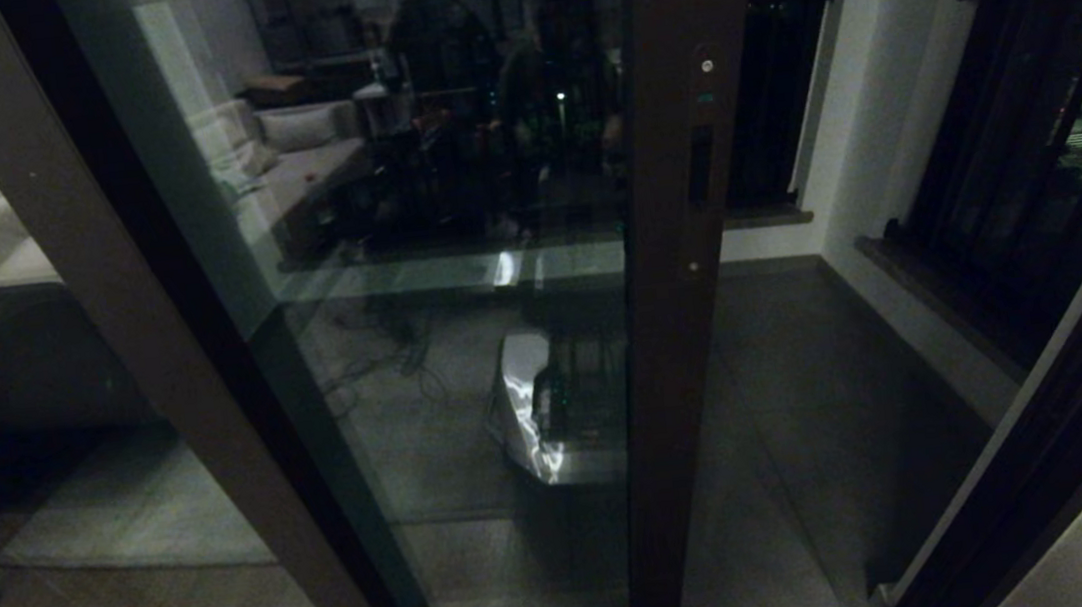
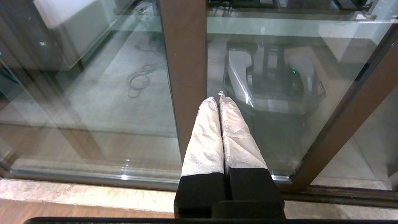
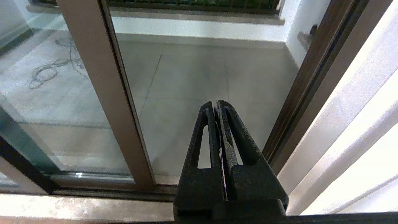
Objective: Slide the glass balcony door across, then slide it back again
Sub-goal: Open the slid door
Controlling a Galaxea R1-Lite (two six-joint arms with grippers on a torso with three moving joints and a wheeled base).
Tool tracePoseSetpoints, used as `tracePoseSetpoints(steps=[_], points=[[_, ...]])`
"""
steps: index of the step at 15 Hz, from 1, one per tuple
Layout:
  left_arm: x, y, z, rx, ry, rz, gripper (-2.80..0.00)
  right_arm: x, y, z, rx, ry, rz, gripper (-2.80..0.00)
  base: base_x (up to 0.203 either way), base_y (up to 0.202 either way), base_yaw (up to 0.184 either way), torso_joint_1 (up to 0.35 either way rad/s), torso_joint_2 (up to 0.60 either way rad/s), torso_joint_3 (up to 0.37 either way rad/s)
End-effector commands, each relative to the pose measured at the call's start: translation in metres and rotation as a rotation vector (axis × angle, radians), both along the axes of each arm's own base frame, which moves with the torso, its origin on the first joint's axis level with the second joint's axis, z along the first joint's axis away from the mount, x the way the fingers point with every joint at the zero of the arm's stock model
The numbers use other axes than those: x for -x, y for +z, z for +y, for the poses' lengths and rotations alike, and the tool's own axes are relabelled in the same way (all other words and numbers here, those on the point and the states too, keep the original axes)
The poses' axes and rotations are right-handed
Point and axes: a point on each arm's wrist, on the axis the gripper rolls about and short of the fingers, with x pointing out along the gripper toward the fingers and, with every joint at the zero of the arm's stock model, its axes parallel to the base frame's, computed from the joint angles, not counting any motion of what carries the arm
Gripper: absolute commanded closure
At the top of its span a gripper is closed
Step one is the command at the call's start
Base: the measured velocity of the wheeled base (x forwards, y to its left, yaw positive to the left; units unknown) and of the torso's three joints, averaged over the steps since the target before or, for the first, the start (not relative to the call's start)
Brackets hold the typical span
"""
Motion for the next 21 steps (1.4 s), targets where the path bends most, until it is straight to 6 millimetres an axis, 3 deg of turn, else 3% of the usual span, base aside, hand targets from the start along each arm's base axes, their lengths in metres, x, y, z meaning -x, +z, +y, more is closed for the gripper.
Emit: tracePoseSetpoints(steps=[1,8,10,13,16,19,21], points=[[0.000,0.000,0.000,0.001,0.000,0.001,0.00,-0.001,-0.001,0.000,-0.016,-0.002,0.007,0.00,0.000,0.000,0.000,0.000,0.00,0.000],[0.000,0.000,0.000,-0.001,0.001,0.002,0.00,-0.001,-0.001,0.000,-0.016,-0.004,0.007,0.00,0.000,0.000,0.000,0.000,0.00,0.000],[0.003,0.011,0.000,-0.051,-0.004,-0.036,0.00,-0.001,-0.001,0.000,-0.016,-0.002,0.007,0.00,0.000,0.000,0.000,0.000,0.00,0.000],[0.011,0.062,-0.001,-0.068,-0.038,-0.105,0.00,-0.001,-0.001,0.000,-0.016,-0.003,0.007,0.00,0.000,0.000,0.000,0.000,0.00,0.000],[0.000,0.107,-0.003,-0.068,-0.102,-0.080,0.00,-0.001,-0.001,0.000,-0.016,-0.004,0.007,0.00,0.000,0.000,0.000,0.000,0.00,0.000],[-0.032,0.159,-0.005,-0.025,-0.200,-0.032,0.00,-0.001,-0.001,0.000,-0.016,-0.003,0.007,0.00,0.000,0.000,0.000,0.000,0.00,0.000],[-0.067,0.195,-0.005,0.022,-0.242,-0.003,0.00,-0.001,-0.001,0.000,-0.016,-0.004,0.007,0.00,0.000,0.000,0.000,0.000,0.00,0.000]])
